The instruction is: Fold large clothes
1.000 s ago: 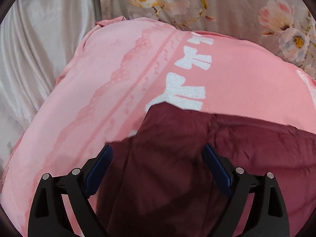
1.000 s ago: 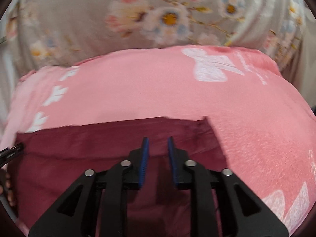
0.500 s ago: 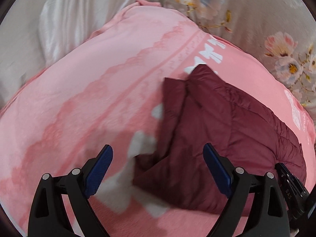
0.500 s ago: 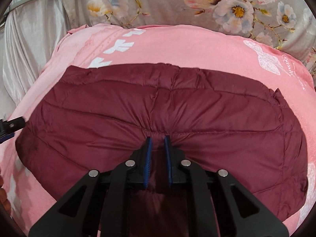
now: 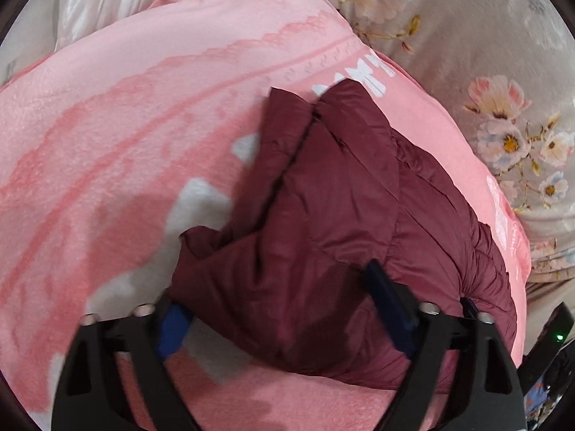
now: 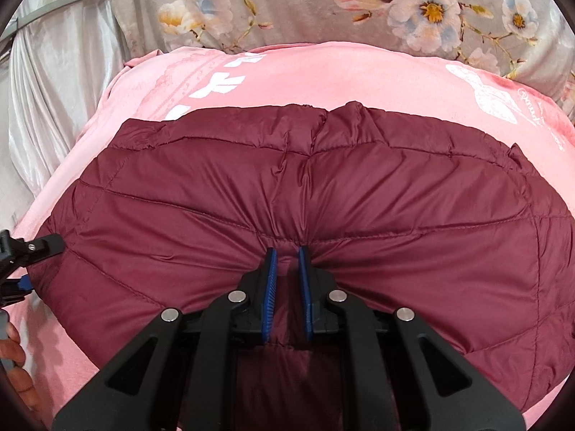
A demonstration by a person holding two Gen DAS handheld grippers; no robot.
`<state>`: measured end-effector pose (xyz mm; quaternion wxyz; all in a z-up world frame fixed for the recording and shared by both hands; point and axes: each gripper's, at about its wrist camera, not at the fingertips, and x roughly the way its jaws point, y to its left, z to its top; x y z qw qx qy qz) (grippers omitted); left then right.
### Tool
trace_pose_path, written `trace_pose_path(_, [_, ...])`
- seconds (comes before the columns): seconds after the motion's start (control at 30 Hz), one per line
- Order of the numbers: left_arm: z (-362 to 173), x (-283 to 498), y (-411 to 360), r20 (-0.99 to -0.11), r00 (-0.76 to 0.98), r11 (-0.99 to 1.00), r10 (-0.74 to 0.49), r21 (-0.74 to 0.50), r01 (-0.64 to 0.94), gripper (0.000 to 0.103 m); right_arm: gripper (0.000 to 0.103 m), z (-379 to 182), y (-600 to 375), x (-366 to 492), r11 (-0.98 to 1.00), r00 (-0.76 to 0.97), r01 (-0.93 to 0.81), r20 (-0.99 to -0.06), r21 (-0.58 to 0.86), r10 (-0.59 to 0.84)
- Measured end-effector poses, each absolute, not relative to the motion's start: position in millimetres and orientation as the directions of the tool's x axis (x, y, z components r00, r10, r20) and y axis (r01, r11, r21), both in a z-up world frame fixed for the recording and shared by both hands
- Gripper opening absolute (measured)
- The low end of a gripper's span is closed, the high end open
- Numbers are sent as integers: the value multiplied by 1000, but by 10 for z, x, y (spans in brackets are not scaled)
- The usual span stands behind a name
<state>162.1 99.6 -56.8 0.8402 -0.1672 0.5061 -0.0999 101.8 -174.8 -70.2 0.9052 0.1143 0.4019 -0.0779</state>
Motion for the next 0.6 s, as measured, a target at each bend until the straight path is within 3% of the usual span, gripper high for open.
trace_pose_path(0.13, [-465, 1558, 897, -815, 463, 929, -347, -367, 51, 23, 12, -590, -1753, 720, 955, 665, 229, -747, 187, -13])
trace_pose_path(0.2, [-354, 1505, 879, -806, 483, 933, -342, -351, 76, 15, 12, -574, -1769, 530, 954, 661, 221, -750, 202, 6])
trace_pose_path(0.43, [195, 1309, 945, -718, 553, 899, -423, -406, 161, 9, 10, -630, -1701, 329, 948, 641, 209, -766, 239, 52])
trace_pose_path(0.6, [710, 1093, 917, -650, 645, 913, -402, -340, 226, 8, 7, -707, -1446, 478, 936, 629, 132, -757, 327, 176])
